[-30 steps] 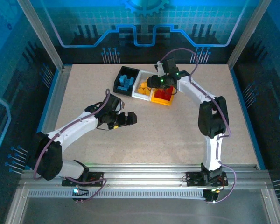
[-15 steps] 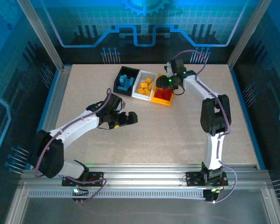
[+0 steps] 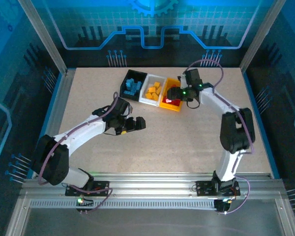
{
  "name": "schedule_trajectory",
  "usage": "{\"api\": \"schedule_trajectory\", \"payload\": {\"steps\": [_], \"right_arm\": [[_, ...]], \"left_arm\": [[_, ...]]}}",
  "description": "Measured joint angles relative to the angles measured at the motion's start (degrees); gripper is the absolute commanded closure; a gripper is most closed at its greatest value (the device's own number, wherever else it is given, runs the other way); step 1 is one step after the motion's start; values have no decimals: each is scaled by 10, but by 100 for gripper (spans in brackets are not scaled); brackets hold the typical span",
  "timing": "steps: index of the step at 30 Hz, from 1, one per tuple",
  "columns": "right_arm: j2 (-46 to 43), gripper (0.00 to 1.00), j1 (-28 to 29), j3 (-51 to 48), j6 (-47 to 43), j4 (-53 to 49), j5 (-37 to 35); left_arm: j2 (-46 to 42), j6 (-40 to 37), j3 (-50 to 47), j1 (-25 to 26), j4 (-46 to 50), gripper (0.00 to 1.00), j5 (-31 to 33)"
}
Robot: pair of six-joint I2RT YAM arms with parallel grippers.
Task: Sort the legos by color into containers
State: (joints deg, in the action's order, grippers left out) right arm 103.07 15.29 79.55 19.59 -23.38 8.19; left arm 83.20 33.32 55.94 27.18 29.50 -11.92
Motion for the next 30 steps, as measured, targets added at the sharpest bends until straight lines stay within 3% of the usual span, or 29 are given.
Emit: {"api": "schedule_trajectory", "payload": {"steps": [6, 11, 16, 23, 30], "right_arm": [[-154, 20, -31, -124, -46, 54, 7], [-219, 15, -143, -202, -73, 90, 13], [-216, 15, -200, -267, -106, 128, 16], [-176, 14, -201, -388, -138, 258, 17], [-155, 14, -199, -406, -145, 370, 13]], "left_arm": [[10, -2, 9, 0, -14, 1, 0], [10, -3, 9, 0, -25, 1, 1], [10, -5, 9, 0, -26, 1, 7], [0, -7, 9, 0, -20, 1, 36], [-43, -6, -16, 0, -20, 1, 72]]}}
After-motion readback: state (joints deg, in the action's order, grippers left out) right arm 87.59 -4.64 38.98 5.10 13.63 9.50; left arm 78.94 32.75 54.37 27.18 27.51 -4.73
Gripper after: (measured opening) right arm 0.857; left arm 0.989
